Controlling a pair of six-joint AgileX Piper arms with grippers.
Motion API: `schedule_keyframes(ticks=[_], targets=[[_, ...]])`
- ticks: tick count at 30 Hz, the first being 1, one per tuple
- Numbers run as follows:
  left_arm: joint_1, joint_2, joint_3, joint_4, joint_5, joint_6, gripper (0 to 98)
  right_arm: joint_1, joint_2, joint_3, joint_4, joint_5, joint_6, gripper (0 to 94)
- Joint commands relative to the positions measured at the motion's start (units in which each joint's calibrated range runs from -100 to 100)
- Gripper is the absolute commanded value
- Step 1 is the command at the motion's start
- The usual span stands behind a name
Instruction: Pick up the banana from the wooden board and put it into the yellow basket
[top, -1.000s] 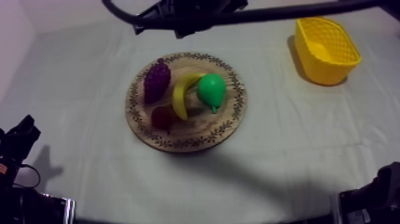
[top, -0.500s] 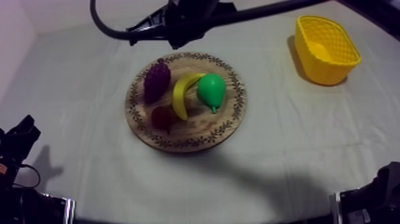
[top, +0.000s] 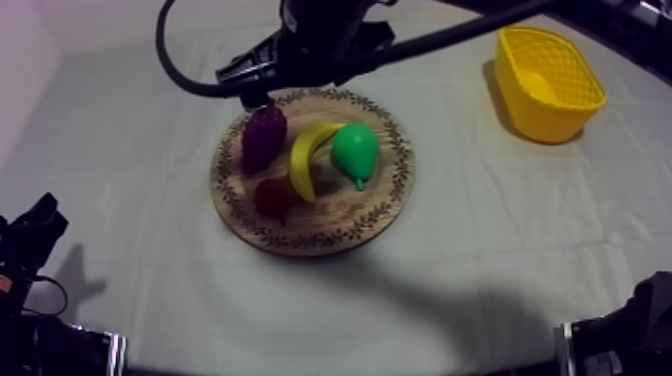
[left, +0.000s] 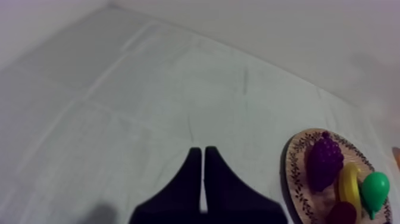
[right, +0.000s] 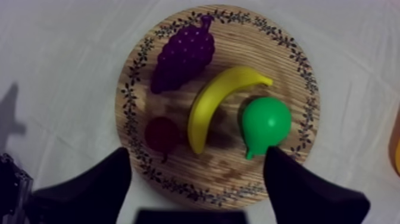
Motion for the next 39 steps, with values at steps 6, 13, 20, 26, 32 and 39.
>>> schedule_keyframes(ticks=[6, 13, 20, 26, 32, 39], targets=[[-0.01, -0.05, -0.01, -0.03, -0.01, 0.00, 0.1, 1.08, 1.76, 0.08, -1.04, -2.13, 0.02, 62.7], [-0.01, -0.05, -0.01, -0.03, -0.01, 0.02, 0.1, 2.53, 7.19, -0.82, -2.30, -4.91, -0.21, 60.4], [-0.01, -0.05, -0.01, -0.03, -0.01, 0.01, 0.1, 3.58, 13.58, -2.22, -3.16, -7.70, -0.27, 59.3], [-0.01, -0.05, -0.01, -0.03, -0.01, -0.01, 0.1, 4.18, 19.48, -4.61, -4.10, -9.62, 0.26, 58.9], [-0.01, -0.05, -0.01, -0.03, -0.01, 0.01, 0.1, 4.40, 24.40, -6.95, -4.98, -11.41, 0.65, 57.6], [-0.01, -0.05, -0.01, -0.03, -0.01, 0.02, 0.1, 4.54, 28.72, -9.46, -5.77, -12.90, 1.22, 56.1]])
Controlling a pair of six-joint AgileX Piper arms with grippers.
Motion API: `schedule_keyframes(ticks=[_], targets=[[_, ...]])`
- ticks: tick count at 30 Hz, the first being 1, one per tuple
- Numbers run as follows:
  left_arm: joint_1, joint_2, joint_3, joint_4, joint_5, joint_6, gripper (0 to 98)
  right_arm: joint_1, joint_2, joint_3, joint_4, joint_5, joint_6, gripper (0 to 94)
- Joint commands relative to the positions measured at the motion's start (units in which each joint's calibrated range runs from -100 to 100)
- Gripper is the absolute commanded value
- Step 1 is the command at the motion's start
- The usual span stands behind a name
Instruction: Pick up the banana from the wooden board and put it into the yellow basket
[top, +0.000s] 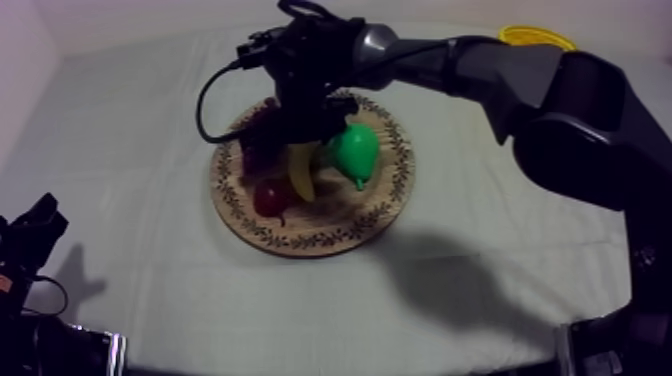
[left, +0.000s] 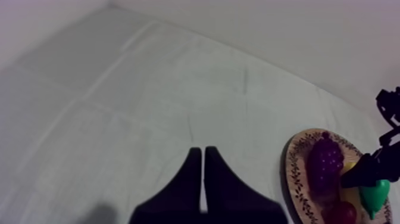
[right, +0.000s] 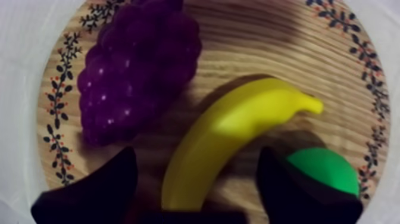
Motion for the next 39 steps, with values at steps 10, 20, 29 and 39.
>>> schedule_keyframes(ticks=[10, 20, 29, 39], targets=[[-0.01, -0.05, -0.01, -0.03, -0.01, 0.02, 0.1, 0.71, 5.56, -3.65, -0.43, -1.72, 0.29, 51.2], [-0.01, -0.05, -0.01, -0.03, -0.01, 0.01, 0.1, 1.27, 5.42, -2.36, 0.23, -3.48, -0.69, 12.1], [-0.01, -0.05, -0.01, -0.03, -0.01, 0.02, 0.1, 1.58, -4.79, 3.77, 1.14, -1.42, -1.11, 9.3], [-0.01, -0.05, -0.01, -0.03, -0.01, 0.02, 0.1, 3.38, -20.91, 13.62, 4.51, -0.07, -1.19, 9.0]])
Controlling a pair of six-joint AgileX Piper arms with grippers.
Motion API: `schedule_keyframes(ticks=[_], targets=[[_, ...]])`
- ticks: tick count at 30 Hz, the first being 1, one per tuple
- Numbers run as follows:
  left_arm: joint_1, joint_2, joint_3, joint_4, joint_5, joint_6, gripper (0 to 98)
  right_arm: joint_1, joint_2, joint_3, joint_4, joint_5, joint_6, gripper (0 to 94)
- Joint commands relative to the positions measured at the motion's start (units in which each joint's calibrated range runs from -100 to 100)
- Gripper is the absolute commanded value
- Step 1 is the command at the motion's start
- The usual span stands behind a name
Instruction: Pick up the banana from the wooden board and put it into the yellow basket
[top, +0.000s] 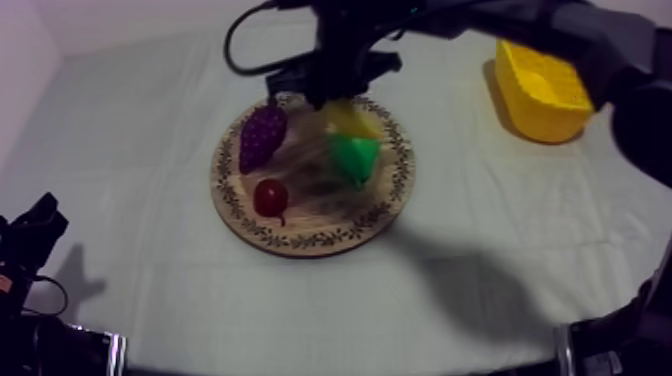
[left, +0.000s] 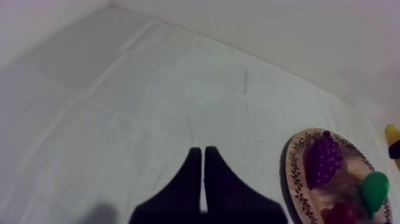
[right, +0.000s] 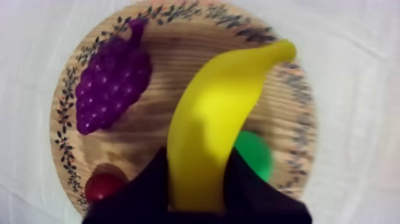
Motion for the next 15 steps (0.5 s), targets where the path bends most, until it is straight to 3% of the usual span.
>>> schedule_keyframes(ticks=[1, 15], targets=[[-0.01, -0.05, -0.01, -0.03, -0.01, 0.02, 0.1, 1.03, -5.47, 3.02, 0.68, -0.70, 0.36, 9.0], [-0.01, -0.05, -0.01, -0.03, -0.01, 0.02, 0.1, 13.58, -22.66, 18.10, 4.23, -11.74, 5.98, 8.6]])
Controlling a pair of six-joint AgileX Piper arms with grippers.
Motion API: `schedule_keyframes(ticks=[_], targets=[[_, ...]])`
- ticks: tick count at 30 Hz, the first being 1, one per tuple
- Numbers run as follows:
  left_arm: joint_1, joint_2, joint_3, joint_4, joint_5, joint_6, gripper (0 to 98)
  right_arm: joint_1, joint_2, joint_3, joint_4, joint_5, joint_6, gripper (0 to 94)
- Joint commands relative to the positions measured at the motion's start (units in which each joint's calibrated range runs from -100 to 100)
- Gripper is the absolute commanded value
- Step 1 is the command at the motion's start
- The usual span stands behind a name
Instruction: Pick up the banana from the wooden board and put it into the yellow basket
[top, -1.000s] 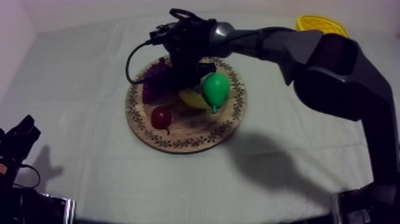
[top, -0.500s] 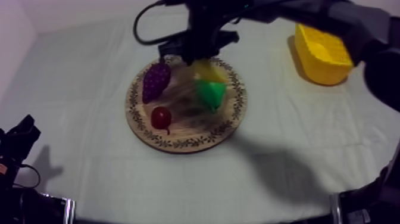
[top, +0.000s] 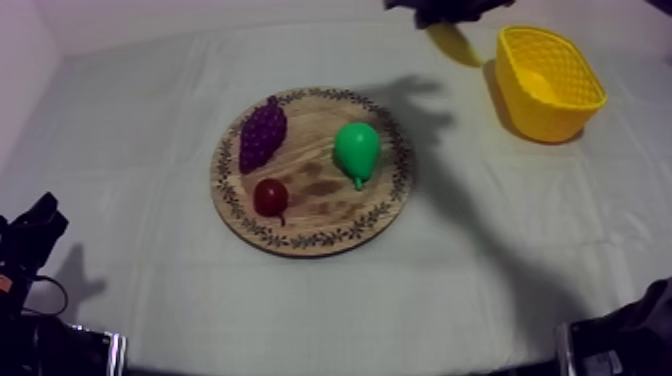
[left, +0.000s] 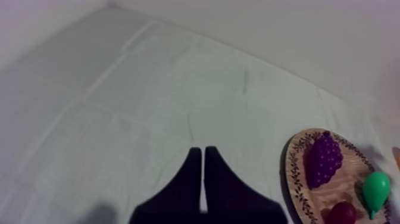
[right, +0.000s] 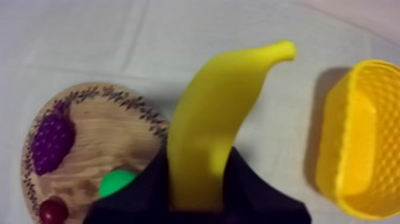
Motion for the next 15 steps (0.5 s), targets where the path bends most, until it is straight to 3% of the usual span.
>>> schedule_keyframes(ticks=[1, 15], targets=[[-0.01, -0.05, -0.01, -0.03, -0.01, 0.02, 0.1, 3.58, -2.08, 2.13, 0.05, -2.11, 1.71, 8.6], [-0.01, -0.05, -0.01, -0.03, -0.01, 0.02, 0.1, 17.03, -4.85, 13.36, 1.97, -18.13, 6.65, 8.4]])
